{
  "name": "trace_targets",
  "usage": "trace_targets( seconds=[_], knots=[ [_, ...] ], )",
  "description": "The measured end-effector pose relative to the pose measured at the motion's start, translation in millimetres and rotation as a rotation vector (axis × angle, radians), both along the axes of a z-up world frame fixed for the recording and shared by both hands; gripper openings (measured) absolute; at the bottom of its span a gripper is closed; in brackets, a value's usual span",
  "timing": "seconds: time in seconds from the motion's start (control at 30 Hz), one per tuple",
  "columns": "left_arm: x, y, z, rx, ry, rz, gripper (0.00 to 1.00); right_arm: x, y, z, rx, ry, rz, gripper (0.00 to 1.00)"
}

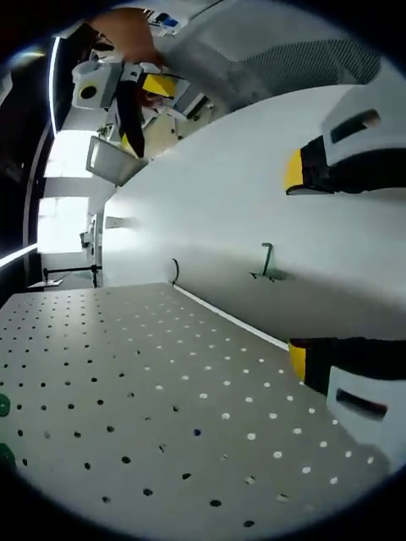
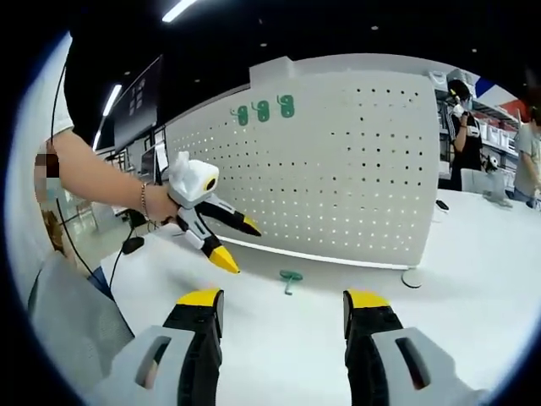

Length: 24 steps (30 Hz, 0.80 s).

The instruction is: Insert the hook assembly into the mounting plate slot until the hook locks in place.

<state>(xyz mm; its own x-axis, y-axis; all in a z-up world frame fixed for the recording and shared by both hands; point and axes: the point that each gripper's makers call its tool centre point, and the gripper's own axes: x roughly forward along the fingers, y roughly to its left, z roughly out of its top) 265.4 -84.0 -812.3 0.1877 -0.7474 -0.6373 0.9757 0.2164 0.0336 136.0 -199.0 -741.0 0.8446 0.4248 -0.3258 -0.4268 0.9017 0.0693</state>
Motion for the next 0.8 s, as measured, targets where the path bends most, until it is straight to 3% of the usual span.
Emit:
trace_targets(
  seconds=[0.27,0.8],
  knots=[
    [4.8,-5,-12.4,0.053,0.002,-0.039,0.71,-1,1,-5.5,0.000,0.017,0.000,0.55],
    [9.7,-29,-35.9,0.162,0.006,-0.135,0.70,-2,0,-15.2,-0.079,0.039,0.001,0.54]
  ],
)
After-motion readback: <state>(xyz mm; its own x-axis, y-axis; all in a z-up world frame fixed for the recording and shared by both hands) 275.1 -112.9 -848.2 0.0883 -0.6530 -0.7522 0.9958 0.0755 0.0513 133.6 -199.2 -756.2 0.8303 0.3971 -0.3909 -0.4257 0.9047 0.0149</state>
